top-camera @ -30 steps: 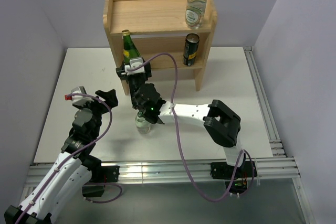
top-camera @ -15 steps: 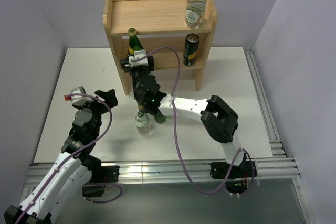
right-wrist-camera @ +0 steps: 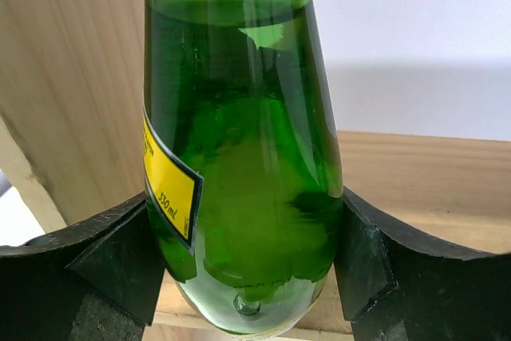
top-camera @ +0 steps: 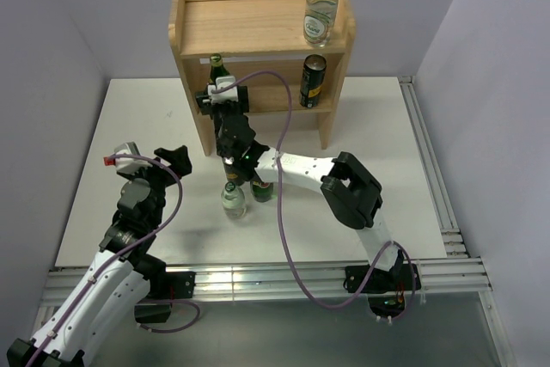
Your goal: Place and organize the beverage onto the shelf
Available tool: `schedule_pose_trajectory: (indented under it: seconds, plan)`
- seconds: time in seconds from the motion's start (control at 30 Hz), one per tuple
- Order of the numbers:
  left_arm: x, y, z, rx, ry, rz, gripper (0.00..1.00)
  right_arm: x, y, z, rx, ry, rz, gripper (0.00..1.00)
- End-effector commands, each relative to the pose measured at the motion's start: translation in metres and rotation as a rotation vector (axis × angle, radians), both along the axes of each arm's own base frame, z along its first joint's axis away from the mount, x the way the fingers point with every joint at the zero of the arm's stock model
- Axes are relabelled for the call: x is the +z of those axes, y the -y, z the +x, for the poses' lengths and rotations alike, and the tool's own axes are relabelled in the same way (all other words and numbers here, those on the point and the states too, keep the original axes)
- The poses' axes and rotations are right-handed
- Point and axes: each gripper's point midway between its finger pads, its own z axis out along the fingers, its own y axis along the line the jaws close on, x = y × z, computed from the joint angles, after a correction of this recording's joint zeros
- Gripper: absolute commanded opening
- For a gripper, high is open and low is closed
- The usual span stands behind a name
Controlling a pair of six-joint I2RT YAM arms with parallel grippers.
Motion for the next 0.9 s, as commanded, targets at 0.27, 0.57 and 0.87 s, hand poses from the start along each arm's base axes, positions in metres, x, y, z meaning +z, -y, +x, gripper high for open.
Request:
schedule_pose_trajectory:
  seconds: [0.27, 0.57, 0.87]
  plan:
    - [0.010, -0.001, -0.002, 0.001, 0.036, -0.012, 0.99, 0.085, 0.020, -0.011, 0.021, 0.141, 0.218, 0.00]
    - [0.014, -0.002, -0.004, 0.002, 0.047, -0.015, 0.99, 0.072, 0.007, -0.015, 0.032, 0.119, 0.204, 0.00]
    - [0.014, -0.001, -0.003, -0.001, 0.047, -0.016, 0.99, 0.047, 0.001, -0.018, 0.033, 0.086, 0.195, 0.00]
